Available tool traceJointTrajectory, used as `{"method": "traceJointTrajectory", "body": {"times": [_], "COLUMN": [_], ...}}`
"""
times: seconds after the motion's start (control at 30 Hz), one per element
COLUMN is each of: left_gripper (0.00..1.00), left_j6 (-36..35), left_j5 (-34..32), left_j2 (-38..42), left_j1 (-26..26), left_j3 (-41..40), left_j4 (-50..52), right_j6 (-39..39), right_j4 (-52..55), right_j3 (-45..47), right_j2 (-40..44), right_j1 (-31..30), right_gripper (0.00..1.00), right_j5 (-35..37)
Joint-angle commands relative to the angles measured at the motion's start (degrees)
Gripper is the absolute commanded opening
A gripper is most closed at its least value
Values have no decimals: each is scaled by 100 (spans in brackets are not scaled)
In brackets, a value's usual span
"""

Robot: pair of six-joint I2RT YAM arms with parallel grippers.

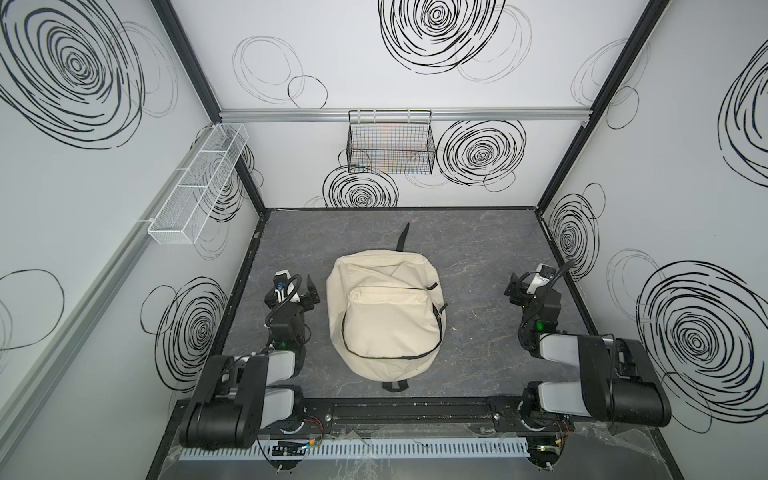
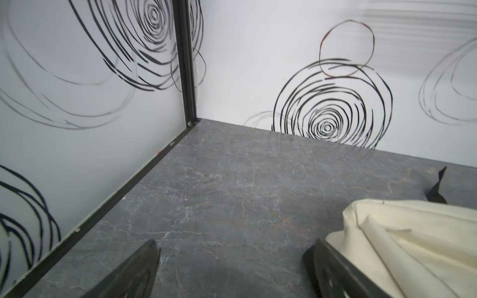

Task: Pack books, pencil case, and school supplies into a backpack
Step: Reset both arms

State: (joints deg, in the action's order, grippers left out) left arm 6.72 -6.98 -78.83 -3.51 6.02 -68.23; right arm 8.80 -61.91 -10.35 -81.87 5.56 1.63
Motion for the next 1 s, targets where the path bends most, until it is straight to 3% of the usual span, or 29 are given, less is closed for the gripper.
{"method": "traceJointTrajectory", "body": {"times": [0.0, 0.03, 0.1, 0.17, 0.23, 0.3, 0.37, 0.43, 0.97], "left_gripper": [96, 96, 96, 96, 96, 96, 96, 96, 96], "left_j6": [-365, -550, -509, -353, -485, -470, -479, -483, -550], "left_j5": [1518, 1063, -34, -606, -807, -892, -894, -895, -1024], "left_j2": [-435, -540, -747, -588, -727, -687, -697, -697, -713], "left_j1": [112, 357, 651, 702, 823, 857, 857, 855, 948], "left_j3": [255, 306, 269, 381, 344, 348, 354, 355, 344], "left_j4": [-1304, -1122, -1536, -1038, -1356, -1278, -1295, -1298, -1328], "right_j6": [-498, -544, -285, -427, -478, -251, -359, -255, -287], "right_j4": [-2136, -1840, -403, -1122, -1082, -346, -891, -439, -573], "right_j3": [306, 204, -217, 9, -6, -224, -62, -211, -154], "right_j2": [-628, -580, -223, -374, -379, -225, -315, -212, -216], "right_j1": [-152, -165, -185, -219, -218, -229, -240, -240, -284], "right_gripper": [91, 98, 100, 100, 100, 100, 100, 100, 100], "right_j5": [-70, -61, 132, 169, 148, 266, 241, 296, 356]}}
